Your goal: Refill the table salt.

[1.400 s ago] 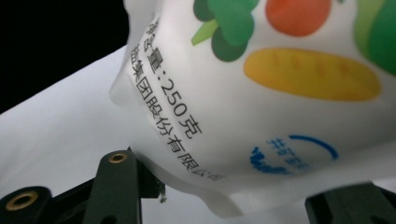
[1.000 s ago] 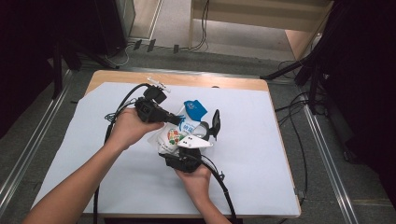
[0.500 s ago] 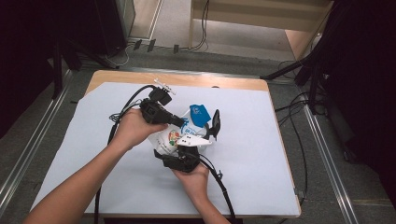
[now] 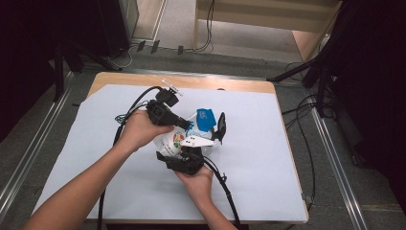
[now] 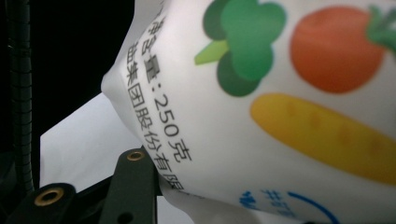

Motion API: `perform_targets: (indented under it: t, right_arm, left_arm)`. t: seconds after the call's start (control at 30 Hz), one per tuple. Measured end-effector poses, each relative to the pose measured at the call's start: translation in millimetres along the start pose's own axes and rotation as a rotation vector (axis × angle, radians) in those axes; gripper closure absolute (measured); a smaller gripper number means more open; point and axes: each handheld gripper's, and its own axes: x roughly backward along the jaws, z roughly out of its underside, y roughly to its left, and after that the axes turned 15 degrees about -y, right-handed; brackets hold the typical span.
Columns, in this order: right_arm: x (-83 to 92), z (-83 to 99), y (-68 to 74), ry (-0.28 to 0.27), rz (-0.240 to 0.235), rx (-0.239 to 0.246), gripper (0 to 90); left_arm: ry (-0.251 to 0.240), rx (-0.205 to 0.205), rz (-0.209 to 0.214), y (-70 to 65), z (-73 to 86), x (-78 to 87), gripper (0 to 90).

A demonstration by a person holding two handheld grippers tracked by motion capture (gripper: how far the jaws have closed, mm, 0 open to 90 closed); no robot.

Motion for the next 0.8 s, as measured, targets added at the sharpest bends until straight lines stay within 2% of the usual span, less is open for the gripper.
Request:
perform_targets:
  t: [0.27, 0.57, 0.8]
  right_arm:
    - [-1.3, -3.0, -0.3, -0.003, -0.008, -0.007, 59.6]
    - [-3.5, -2.7, -3.4, 0.002, -0.017, -0.046, 59.3]
    - [-5.0, -4.4, -4.6, 0.019, -0.018, -0.049, 55.4]
  left_arm:
    - [-0.001, 0.003, -0.007, 0.4, -1.9, -2.9, 88.2]
    - [0.016, 0.016, -0.011, 5.3, -3.4, -8.8, 87.9]
    - [0.031, 0.020, -0.014, 7.0, -5.1, -14.9, 88.0]
